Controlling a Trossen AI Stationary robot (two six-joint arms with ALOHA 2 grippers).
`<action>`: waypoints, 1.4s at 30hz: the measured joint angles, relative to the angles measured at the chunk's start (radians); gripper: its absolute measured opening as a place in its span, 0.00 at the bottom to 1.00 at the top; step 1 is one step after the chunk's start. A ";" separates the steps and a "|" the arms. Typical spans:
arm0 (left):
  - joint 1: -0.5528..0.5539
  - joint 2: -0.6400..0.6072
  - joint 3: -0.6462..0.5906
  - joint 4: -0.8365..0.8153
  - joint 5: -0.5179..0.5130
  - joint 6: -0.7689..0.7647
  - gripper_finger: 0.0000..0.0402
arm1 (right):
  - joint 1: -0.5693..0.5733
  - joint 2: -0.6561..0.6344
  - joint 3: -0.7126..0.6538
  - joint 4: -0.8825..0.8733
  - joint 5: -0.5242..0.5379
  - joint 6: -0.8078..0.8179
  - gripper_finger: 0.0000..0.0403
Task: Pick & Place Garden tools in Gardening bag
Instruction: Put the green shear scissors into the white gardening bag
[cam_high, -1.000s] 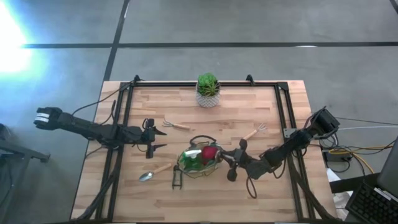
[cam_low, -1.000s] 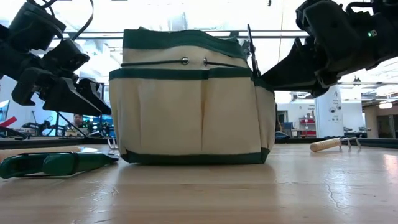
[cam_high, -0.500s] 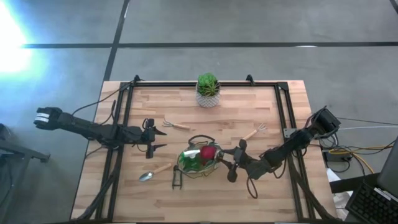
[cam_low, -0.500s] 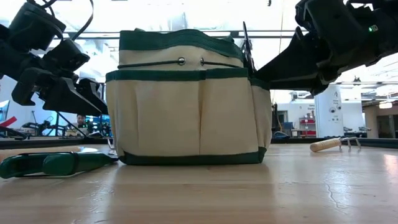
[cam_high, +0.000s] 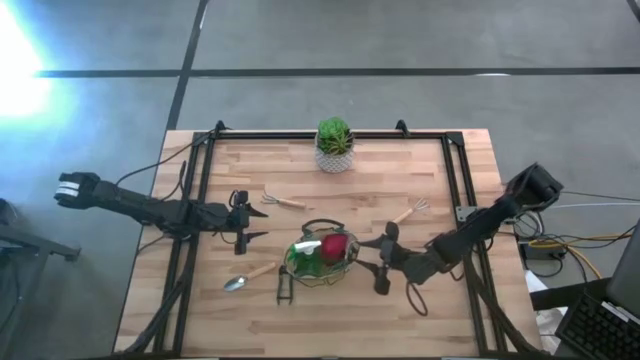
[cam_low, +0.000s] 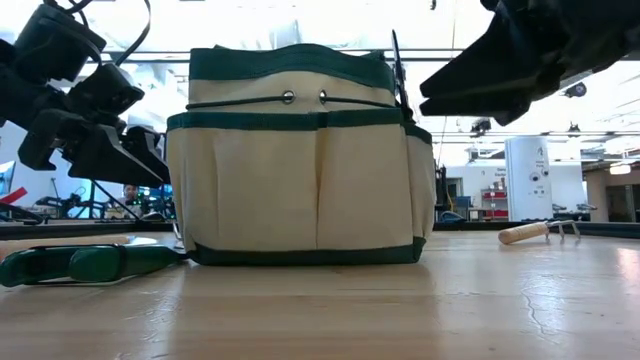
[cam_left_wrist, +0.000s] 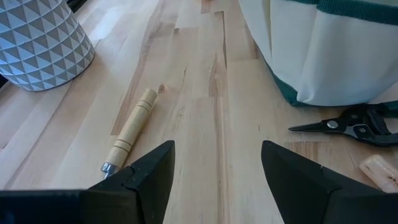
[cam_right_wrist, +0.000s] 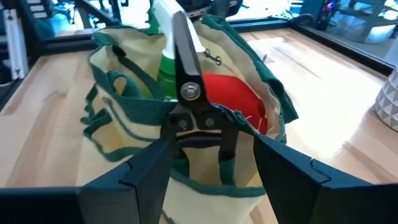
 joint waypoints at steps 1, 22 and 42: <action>0.000 0.000 0.000 0.000 0.000 0.000 0.60 | 0.000 -0.011 0.000 -0.014 -0.009 -0.002 0.55; 0.000 0.000 0.000 0.004 0.000 0.000 0.60 | -0.002 -0.556 0.000 -0.476 -0.023 0.000 0.54; 0.000 0.000 0.000 0.002 0.000 0.000 0.60 | -0.002 -0.725 -0.001 -0.625 0.069 -0.111 0.45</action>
